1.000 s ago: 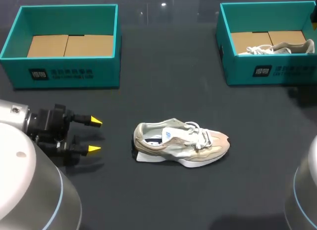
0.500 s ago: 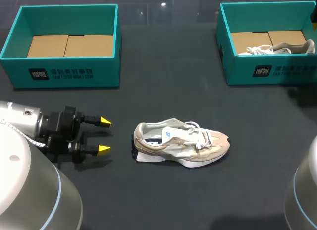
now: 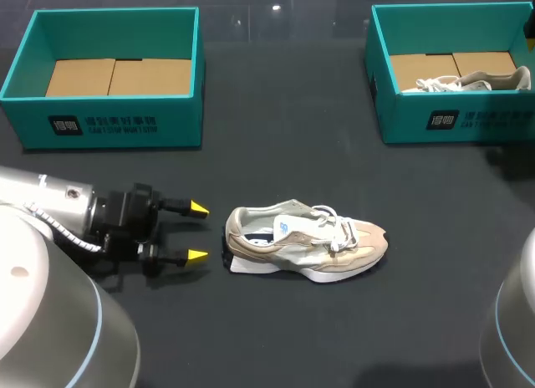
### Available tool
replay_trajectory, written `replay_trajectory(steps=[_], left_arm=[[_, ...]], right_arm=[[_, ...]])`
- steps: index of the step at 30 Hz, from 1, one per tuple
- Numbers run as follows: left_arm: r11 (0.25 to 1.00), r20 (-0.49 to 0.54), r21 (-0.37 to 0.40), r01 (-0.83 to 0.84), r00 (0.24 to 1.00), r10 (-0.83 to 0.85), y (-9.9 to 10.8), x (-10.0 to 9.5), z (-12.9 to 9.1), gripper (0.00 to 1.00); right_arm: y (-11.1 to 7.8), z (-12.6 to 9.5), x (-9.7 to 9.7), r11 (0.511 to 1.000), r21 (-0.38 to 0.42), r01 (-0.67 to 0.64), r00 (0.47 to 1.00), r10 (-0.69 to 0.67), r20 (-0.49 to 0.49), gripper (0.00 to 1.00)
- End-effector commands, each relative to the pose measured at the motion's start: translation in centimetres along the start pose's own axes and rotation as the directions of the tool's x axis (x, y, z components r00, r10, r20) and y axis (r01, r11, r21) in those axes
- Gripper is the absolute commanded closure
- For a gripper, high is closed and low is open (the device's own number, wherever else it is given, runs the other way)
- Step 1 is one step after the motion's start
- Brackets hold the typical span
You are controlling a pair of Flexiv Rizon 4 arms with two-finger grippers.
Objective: Take the shoe out of the shoebox, open the shoe tongue, remove and reinsert the insole, then place the shoe into the shoebox
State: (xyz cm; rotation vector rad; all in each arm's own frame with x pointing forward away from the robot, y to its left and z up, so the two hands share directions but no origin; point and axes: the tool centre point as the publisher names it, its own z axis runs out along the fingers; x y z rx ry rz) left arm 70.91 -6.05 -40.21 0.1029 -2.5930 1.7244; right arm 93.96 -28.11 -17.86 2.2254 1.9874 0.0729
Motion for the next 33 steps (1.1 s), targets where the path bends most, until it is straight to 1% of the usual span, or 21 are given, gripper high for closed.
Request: replay_trajectory(steps=[1,8,18,29,33], left_arm=[[1.000,-0.003,-0.007,-0.002,1.000,0.002,-0.3,-0.1,1.0,0.00],[1.000,-0.026,-0.010,-0.002,1.000,0.002,-0.5,0.0,2.3,0.00],[1.000,-0.048,-0.015,0.010,0.999,-0.011,-0.8,0.3,3.5,0.00],[1.000,-0.068,-0.022,0.017,0.998,-0.019,-1.1,1.2,4.4,0.00],[1.000,-0.069,-0.023,0.016,0.997,-0.018,-1.2,1.2,4.8,0.00]], right_arm=[[0.0,0.0,0.0,1.000,0.000,-0.001,1.000,0.001,0.001,0.00],[0.0,0.0,0.0,1.000,0.000,-0.001,1.000,0.001,0.001,0.00],[0.0,0.0,0.0,1.000,0.000,-0.001,1.000,0.001,0.001,0.00],[0.0,0.0,0.0,1.000,0.000,-0.001,1.000,0.001,0.001,0.00],[0.0,0.0,0.0,1.000,0.000,-0.001,1.000,0.001,0.001,0.00]])
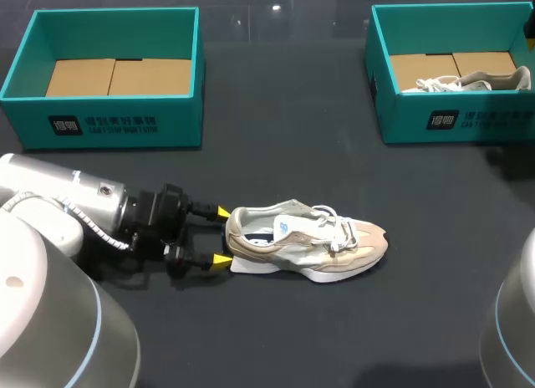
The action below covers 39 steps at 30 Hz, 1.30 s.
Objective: Take the shoe out of the shoebox, open the shoe tongue, remove and reinsert the insole, then place the shoe into the shoebox
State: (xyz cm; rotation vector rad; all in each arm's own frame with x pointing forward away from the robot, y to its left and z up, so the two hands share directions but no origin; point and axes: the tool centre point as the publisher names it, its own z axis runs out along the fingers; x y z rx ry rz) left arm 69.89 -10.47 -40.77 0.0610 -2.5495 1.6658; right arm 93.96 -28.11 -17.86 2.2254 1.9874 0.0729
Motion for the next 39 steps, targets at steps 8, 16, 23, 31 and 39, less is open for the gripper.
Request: replay_trajectory(steps=[8,16,23,31,39], left_arm=[[1.000,0.008,-0.003,0.004,1.000,-0.004,-0.1,-0.4,1.5,0.00],[1.000,0.010,-0.003,0.007,1.000,-0.006,0.0,-0.3,2.6,0.00],[1.000,0.007,-0.004,0.006,1.000,-0.006,-0.2,-0.1,3.2,0.00],[1.000,-0.001,0.006,0.014,1.000,-0.014,-0.4,0.3,3.9,0.00],[0.999,0.021,0.020,0.033,0.999,-0.034,-0.6,0.3,4.2,0.00]], right_arm=[[0.0,0.0,0.0,1.000,0.000,-0.001,1.000,0.001,0.001,0.00],[0.0,0.0,0.0,1.000,0.000,-0.001,1.000,0.001,0.001,0.00],[0.0,0.0,0.0,1.000,0.000,-0.001,1.000,0.001,0.001,0.00],[0.0,0.0,0.0,1.000,0.000,-0.001,1.000,0.001,0.001,0.00],[0.0,0.0,0.0,1.000,0.000,-0.001,1.000,0.001,0.001,0.00]])
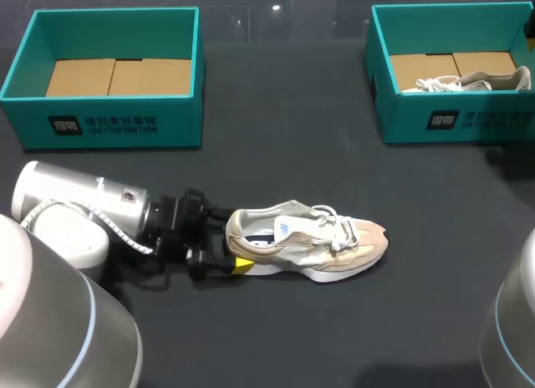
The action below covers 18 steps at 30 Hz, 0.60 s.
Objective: Take the shoe out of the shoebox, open the shoe tongue, remove and reinsert the insole, then place the shoe into the shoebox
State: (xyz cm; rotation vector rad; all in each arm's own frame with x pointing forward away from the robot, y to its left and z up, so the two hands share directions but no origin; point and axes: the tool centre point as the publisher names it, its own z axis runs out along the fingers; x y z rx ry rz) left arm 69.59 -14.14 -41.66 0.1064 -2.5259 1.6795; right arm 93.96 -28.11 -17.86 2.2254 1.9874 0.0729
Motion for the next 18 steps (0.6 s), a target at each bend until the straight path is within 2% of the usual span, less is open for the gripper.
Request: replay_trajectory(steps=[1,16,17,18], left_arm=[[1.000,0.019,0.002,0.004,1.000,-0.004,0.0,0.0,0.5,0.00],[1.000,0.018,0.009,-0.005,1.000,0.005,0.0,-0.5,1.6,0.00],[1.000,0.018,0.008,-0.006,1.000,0.005,0.1,-0.5,1.7,0.05],[1.000,0.018,0.005,-0.007,1.000,0.007,0.1,-0.6,1.7,0.33]], right_arm=[[0.0,0.0,0.0,1.000,0.000,-0.001,1.000,0.001,0.001,0.00],[0.0,0.0,0.0,1.000,0.000,-0.001,1.000,0.001,0.001,0.00],[0.0,0.0,0.0,1.000,0.000,-0.001,1.000,0.001,0.001,0.00],[0.0,0.0,0.0,1.000,0.000,-0.001,1.000,0.001,0.001,0.00]])
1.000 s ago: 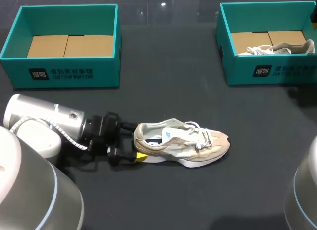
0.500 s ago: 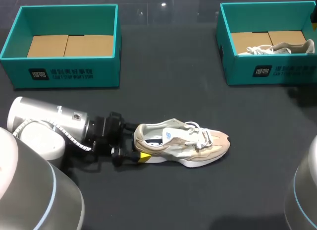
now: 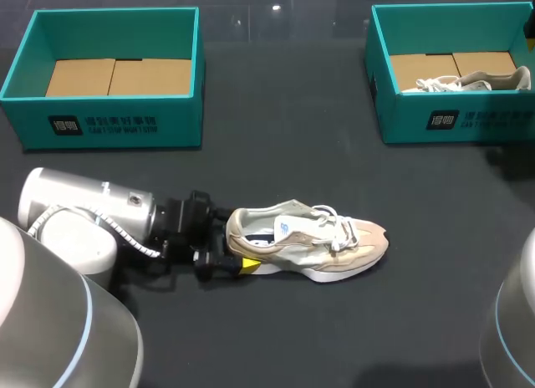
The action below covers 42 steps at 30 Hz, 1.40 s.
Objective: Take the shoe out of the shoebox, open the shoe tongue, remove and reinsert the insole, then place the shoe into the shoebox
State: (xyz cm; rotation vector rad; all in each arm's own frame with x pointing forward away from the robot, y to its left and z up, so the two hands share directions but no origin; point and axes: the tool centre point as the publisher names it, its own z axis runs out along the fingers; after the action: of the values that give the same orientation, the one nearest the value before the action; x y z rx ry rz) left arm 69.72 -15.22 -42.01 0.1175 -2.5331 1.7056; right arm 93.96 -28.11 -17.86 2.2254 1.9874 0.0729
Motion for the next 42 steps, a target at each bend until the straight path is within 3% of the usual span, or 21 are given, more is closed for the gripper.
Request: replay_trajectory(steps=[1,2,3,42], left_arm=[[1.000,-0.002,-0.009,-0.002,1.000,0.002,0.22,-0.43,0.59,0.56],[1.000,-0.002,-0.009,-0.006,1.000,0.006,0.22,-0.45,0.59,0.74],[1.000,-0.003,-0.009,-0.010,1.000,0.010,0.22,-0.48,0.58,1.00],[1.000,-0.016,-0.020,-0.024,1.000,0.024,0.00,-0.99,0.13,1.00]], right_arm=[[-0.03,0.00,0.02,1.000,0.000,-0.001,1.000,0.001,0.001,0.00],[-0.03,0.00,0.02,1.000,0.000,-0.001,1.000,0.001,0.001,0.00],[-0.03,0.00,0.02,1.000,0.000,-0.001,1.000,0.001,0.001,0.00],[-0.03,0.00,0.02,1.000,0.000,-0.001,1.000,0.001,0.001,0.00]])
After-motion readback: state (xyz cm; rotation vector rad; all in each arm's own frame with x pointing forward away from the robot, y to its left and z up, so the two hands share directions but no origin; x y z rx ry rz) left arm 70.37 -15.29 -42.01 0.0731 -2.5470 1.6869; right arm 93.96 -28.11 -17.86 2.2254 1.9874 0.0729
